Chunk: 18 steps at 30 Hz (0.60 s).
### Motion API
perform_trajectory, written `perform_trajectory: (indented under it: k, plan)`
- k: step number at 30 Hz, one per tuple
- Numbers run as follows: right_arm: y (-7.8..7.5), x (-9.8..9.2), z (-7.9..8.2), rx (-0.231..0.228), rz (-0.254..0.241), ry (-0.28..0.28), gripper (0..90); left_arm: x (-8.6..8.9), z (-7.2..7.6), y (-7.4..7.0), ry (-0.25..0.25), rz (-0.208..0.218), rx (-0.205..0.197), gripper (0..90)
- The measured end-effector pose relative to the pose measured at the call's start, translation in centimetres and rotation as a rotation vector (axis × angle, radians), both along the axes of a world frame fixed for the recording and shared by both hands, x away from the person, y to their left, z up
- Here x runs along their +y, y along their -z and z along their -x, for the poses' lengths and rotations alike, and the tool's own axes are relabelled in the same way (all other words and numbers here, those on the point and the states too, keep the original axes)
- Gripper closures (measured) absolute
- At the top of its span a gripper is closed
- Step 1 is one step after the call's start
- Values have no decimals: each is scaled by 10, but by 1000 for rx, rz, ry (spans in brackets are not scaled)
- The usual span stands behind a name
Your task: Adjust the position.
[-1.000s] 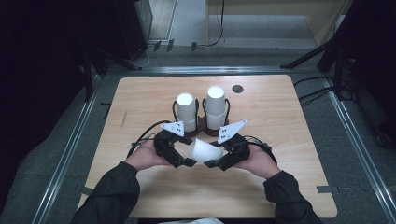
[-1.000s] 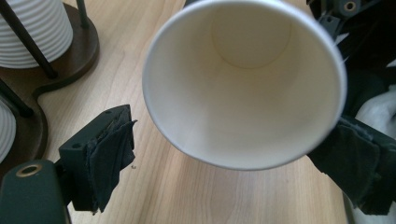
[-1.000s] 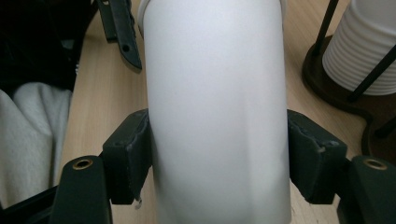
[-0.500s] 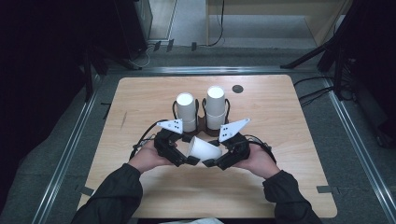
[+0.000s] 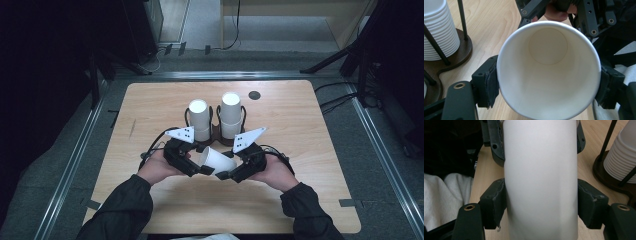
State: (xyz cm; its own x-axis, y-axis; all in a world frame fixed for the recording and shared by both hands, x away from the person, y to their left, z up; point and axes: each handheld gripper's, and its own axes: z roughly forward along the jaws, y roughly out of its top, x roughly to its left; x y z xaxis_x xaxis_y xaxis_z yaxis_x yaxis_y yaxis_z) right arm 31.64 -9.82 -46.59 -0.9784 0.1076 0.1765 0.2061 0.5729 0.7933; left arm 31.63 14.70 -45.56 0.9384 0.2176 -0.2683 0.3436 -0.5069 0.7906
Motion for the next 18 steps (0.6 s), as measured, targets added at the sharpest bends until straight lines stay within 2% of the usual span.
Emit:
perform_trajectory:
  k: [4, 7, 11, 18]
  plan:
    - [0, 1, 0, 4, 6, 0, 306, -1, 0, -1, 10, -21, -6, 221]
    - [1, 2, 0, 28, 33, 7, 260, -2, 0, -2, 11, -57, -29, 220]
    - [6, 1, 1, 36, 69, 20, 236, -4, -1, -5, 15, -96, -40, 219]
    - [14, -4, 2, 16, 112, 55, 230, -9, -6, -8, 43, -160, -50, 220]
